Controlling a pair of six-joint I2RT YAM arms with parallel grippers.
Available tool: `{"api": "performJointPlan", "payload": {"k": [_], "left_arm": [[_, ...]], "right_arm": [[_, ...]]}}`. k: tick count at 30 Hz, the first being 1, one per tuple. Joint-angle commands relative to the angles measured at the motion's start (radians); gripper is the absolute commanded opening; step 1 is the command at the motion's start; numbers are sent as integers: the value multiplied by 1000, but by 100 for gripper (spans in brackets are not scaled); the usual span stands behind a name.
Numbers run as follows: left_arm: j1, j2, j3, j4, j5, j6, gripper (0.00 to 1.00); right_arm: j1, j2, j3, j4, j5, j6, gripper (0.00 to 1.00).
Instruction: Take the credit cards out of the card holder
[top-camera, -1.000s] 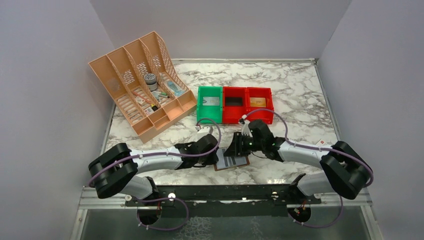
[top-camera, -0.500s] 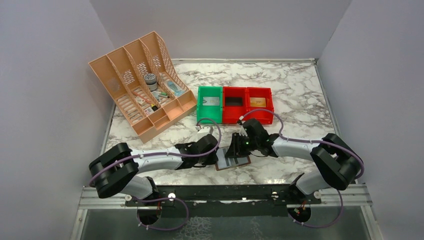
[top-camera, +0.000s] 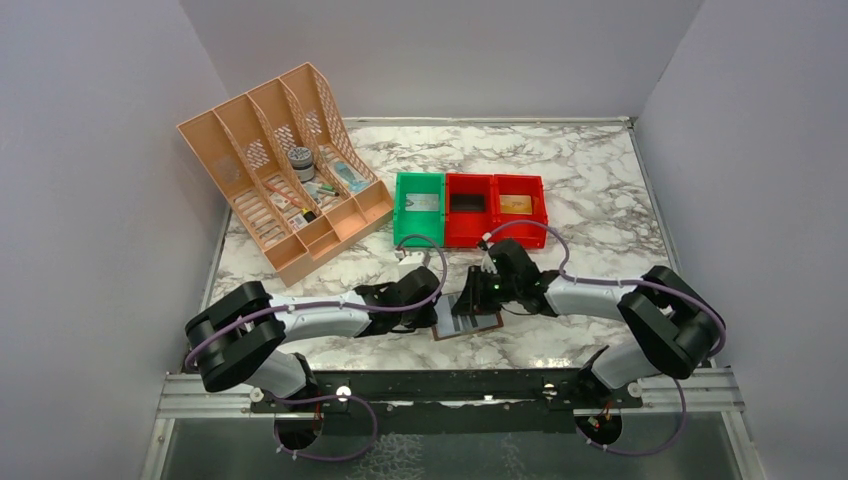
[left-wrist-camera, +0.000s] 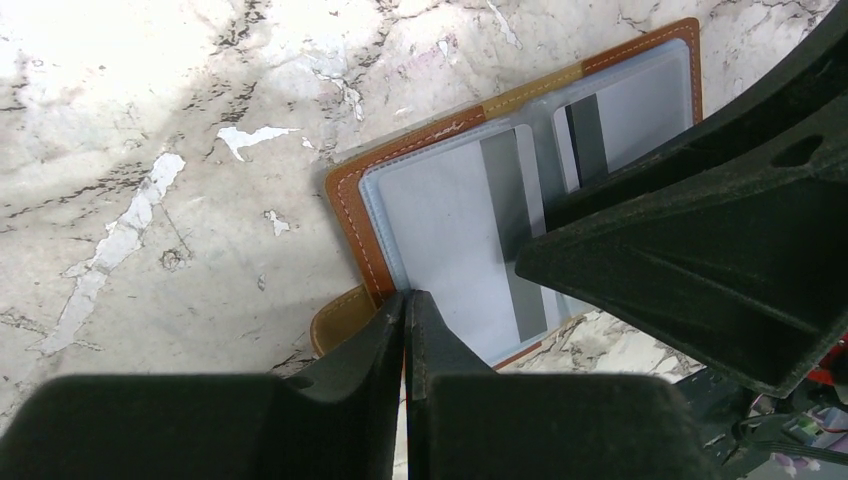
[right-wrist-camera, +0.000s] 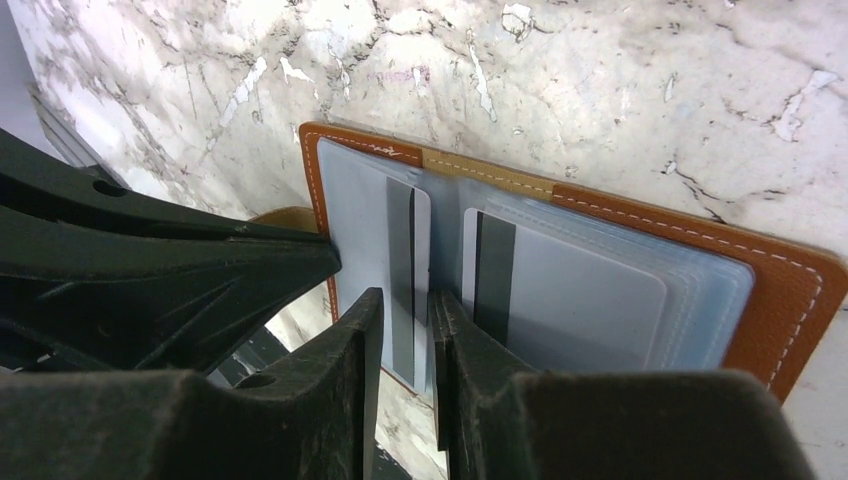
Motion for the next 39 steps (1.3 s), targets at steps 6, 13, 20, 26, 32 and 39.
{"api": "performJointPlan", "payload": {"k": [6,13,20,26,32,39], "left_arm": [[-3,65,-1,-85,-50,9,5],[-3,90,19,-110,-62,16,2],[-3,91,30,-132,-80,25,1],[-3,91,41,-134,-80,36,1],[-3,97,53,-127,-69,47,1],[-3,88,49,-125,-69,46,0]], "right_arm": [[-30,-58,-45,91,-103,49,15],[-103,-70,-78,145,-239,37,1],[-150,-84,-67,86,-314,-44,3],[-171,-63,-61,57,-334,-73,6],[-173,-29,-62,100,-338,-35,9],[-179,-4,-80,131,-324,8,11]]}}
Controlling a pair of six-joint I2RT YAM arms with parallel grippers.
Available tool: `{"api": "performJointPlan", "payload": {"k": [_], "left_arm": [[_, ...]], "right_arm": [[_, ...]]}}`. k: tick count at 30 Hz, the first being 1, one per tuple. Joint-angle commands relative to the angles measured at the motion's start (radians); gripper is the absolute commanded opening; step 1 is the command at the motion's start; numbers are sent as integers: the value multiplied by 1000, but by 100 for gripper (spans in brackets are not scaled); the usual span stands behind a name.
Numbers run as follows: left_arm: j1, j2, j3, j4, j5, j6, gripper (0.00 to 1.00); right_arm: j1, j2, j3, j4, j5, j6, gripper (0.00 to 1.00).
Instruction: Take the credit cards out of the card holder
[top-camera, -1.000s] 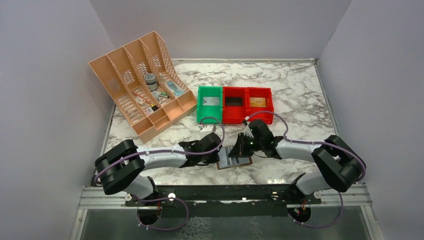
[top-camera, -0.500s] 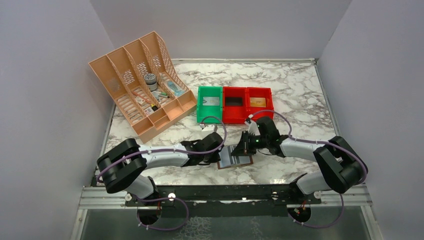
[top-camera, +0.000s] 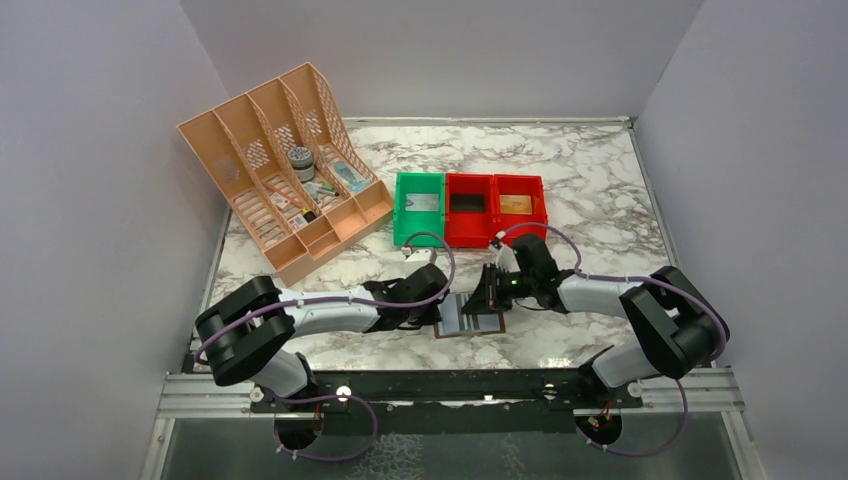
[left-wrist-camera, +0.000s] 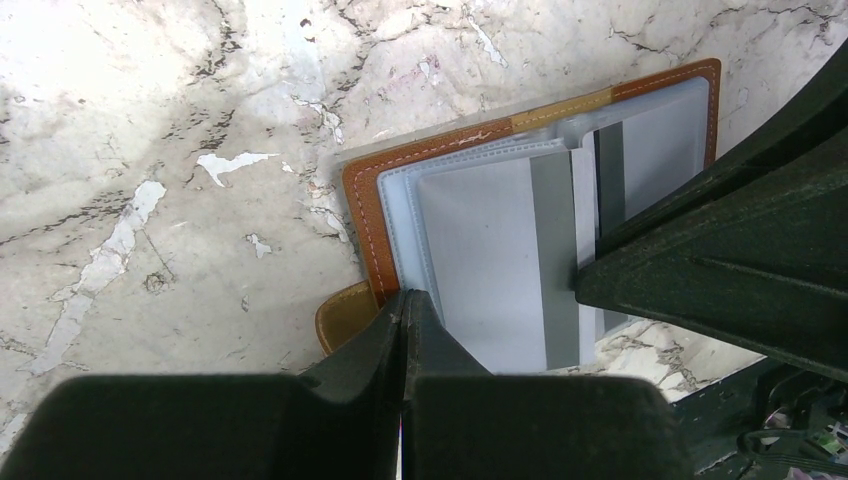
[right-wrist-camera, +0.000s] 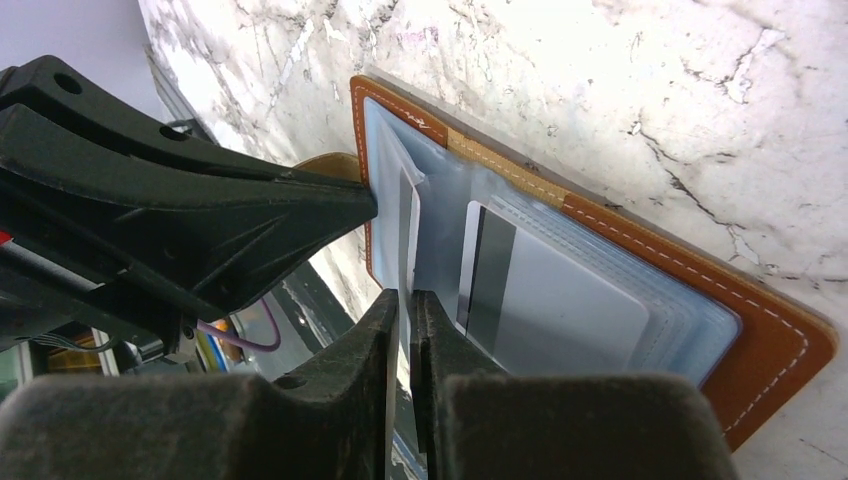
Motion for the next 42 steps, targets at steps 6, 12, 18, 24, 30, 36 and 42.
{"api": "performJointPlan", "payload": {"k": [6,12,18,24,30,36,42], "left_arm": [[-2,30,-23,-78,-48,22,0],[-2,29,-25,-78,-51,18,0],[-2,31,-20,-74,-47,22,0],[-2,26,-20,-73,-44,22,0],[-2,-1,-32,-77,-57,11,0],[-2,-17,-33,-71,-56,17,0],[-2,-37,-39,-60,-54,19,1]], "right_arm": [[-47,-5,-40,88,-72,25,1],[-77,-12,-37,61,-124,-28,2],[-77,5,-34,65,-140,-32,12],[-78,41,-43,120,-159,-1,2],[-82,-17,-28,9,-64,-58,1],[-87,-19,13,-66,-140,-142,1],[-87,-3,29,-74,-186,-145,1]]}}
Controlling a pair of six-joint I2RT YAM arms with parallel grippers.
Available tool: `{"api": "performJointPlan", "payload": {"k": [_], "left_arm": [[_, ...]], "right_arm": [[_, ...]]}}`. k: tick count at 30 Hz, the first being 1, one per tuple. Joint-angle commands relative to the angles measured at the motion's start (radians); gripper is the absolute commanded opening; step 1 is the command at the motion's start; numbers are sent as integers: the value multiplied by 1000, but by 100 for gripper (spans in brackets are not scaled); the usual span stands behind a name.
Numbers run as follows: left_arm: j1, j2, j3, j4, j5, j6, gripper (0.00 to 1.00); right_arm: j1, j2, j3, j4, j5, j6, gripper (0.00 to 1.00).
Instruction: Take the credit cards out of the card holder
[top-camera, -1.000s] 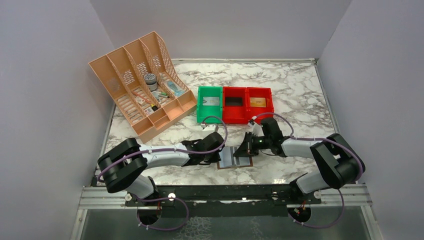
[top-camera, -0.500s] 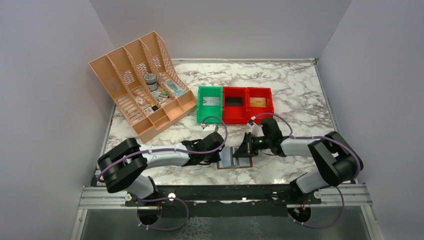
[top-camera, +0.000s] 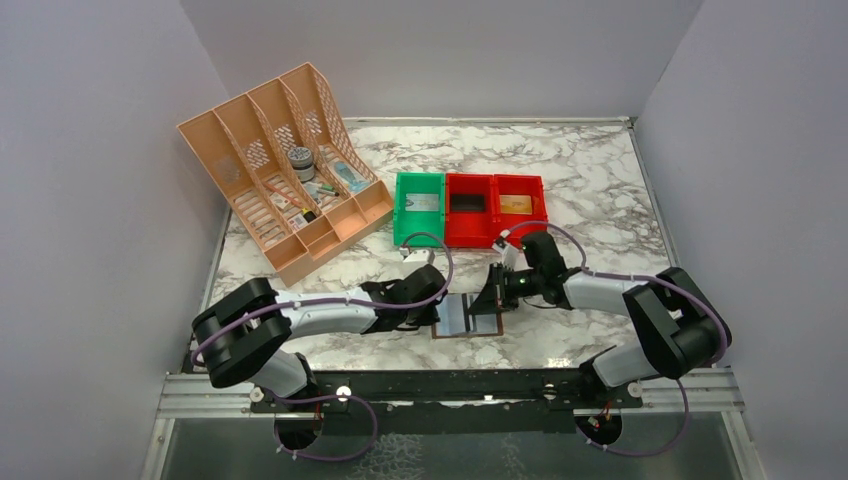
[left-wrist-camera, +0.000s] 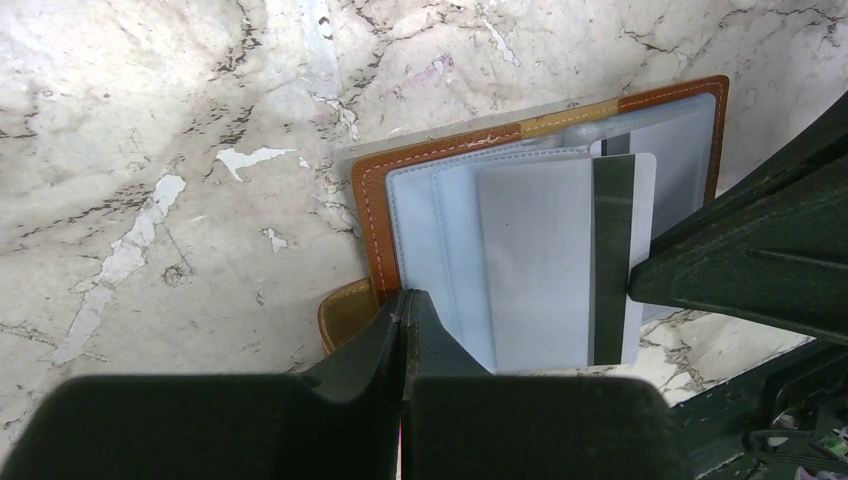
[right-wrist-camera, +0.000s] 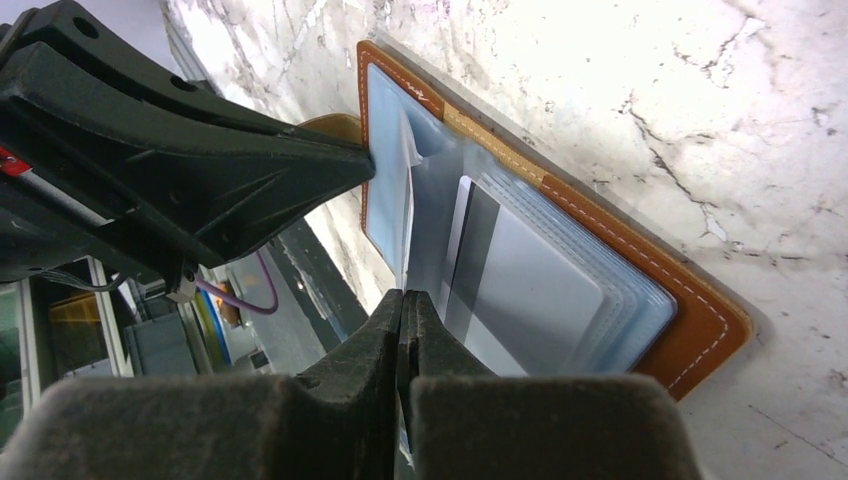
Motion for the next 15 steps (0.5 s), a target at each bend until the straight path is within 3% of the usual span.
{"api": "performJointPlan", "payload": {"k": [1,15], "left_arm": [[-2,-23,-30,-55,-46,18,1],[-2,-57,-46,-56,-55,12,2]], "right_arm": [[-7,3,39,-39,-59,-36,1],[-27,13,51,-57,-84,-19,1]]}}
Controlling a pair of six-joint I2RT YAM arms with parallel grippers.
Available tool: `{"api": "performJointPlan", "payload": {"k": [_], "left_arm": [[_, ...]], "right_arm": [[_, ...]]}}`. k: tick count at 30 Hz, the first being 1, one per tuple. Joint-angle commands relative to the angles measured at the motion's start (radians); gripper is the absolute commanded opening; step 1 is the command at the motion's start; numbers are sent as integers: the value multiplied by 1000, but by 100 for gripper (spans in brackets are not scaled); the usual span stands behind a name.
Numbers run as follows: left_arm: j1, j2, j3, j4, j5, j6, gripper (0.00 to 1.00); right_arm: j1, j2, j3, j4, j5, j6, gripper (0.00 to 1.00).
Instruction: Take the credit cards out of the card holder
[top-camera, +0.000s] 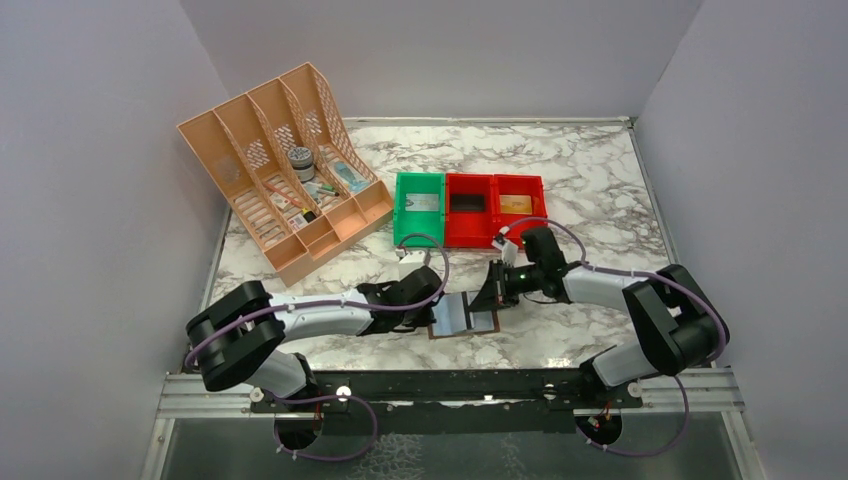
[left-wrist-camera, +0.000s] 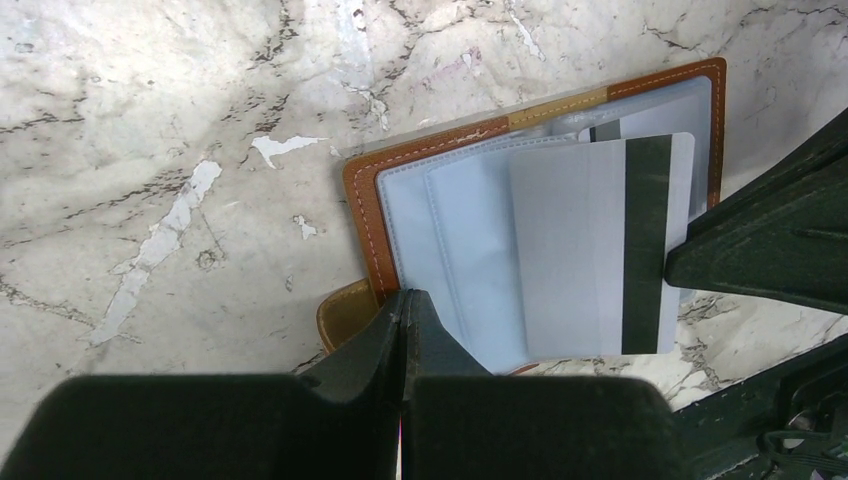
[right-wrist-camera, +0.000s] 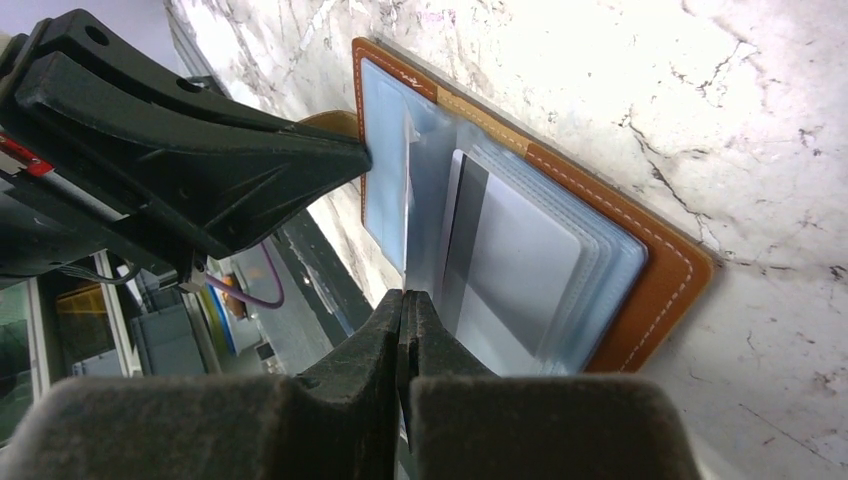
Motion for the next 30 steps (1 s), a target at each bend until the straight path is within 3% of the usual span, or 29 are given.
{"api": "performJointPlan", "payload": {"k": [1,6,12,16,21,24,27,30], "left_arm": [[-2,-29,-27,-37,-38,13,2],[-2,-36,-18,-31,-35,17,10],[-2,-113,-18,-51,-58,9,34],[-2,-152,-11,-32,-35,29,40],[-1,-115,-3,148,116,87,39],[-2,-44,17,205,202,98,30],[-4,20,36,156,176,88,12],[-8,34,13,91,81,74,7]], "right_arm": [[-7,2,-15,71,-67,52,1],[-5,62,-72,250,-84,187,1],[-5,75,-62,207,-7,162,1],[-5,88,-64,216,-20,153,1],[-5,123,-78,251,-19,166,1],[-5,127,-88,277,-21,179,1],[-5,124,-92,286,-14,184,2],[-5,127,-94,293,-15,192,3]]}}
